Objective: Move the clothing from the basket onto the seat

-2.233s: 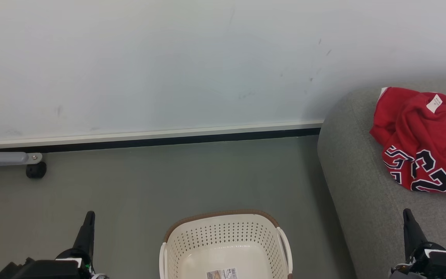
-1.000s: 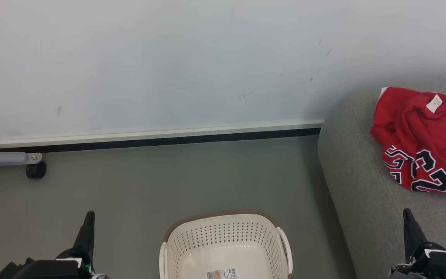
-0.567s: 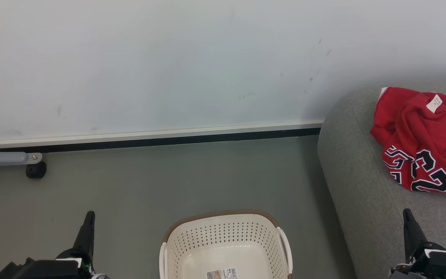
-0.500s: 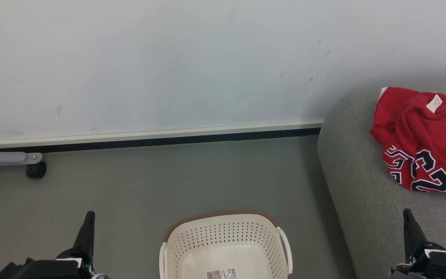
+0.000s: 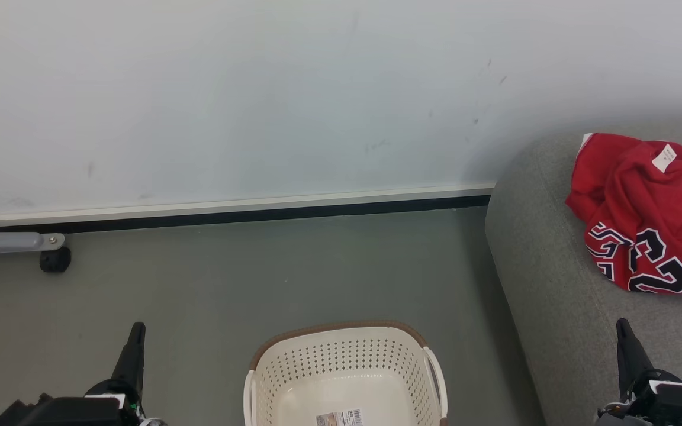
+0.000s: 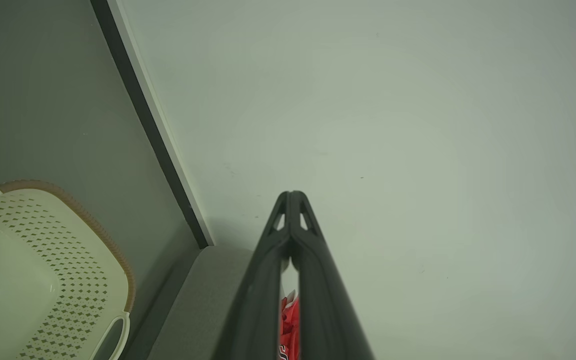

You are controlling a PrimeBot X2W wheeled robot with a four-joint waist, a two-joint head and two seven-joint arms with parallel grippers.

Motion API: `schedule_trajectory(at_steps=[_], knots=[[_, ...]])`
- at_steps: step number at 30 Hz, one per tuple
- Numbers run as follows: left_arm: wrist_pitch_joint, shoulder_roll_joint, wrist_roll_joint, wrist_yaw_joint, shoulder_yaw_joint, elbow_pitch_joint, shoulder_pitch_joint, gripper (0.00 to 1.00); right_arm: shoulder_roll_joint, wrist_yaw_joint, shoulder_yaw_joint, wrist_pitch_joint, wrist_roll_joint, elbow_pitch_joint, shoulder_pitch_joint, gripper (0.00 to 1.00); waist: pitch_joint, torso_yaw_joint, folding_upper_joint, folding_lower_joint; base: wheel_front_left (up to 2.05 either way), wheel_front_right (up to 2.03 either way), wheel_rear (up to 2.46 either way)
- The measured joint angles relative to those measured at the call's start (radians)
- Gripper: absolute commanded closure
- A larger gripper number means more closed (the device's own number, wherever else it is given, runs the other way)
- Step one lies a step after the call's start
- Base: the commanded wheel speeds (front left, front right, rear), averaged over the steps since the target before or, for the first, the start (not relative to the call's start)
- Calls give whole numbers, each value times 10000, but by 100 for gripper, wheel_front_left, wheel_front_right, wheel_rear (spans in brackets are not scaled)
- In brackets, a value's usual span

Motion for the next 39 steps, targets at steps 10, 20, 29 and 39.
schedule_trajectory(at_steps=[10, 20, 29, 39], knots=[[0, 0, 0, -2, 0, -2, 0, 100, 0, 0, 0, 0, 0, -2, 0, 100, 0, 0, 0, 0, 0, 0, 0], [0, 0, 0, -2, 0, -2, 0, 100, 0, 0, 0, 0, 0, -2, 0, 100, 0, 0, 0, 0, 0, 0, 0], [0, 0, 0, -2, 0, -2, 0, 100, 0, 0, 0, 0, 0, -4, 0, 100, 0, 0, 0, 0, 0, 0, 0], [0, 0, 0, -2, 0, -4, 0, 100, 0, 0, 0, 0, 0, -4, 0, 100, 1, 0, 0, 0, 0, 0, 0]])
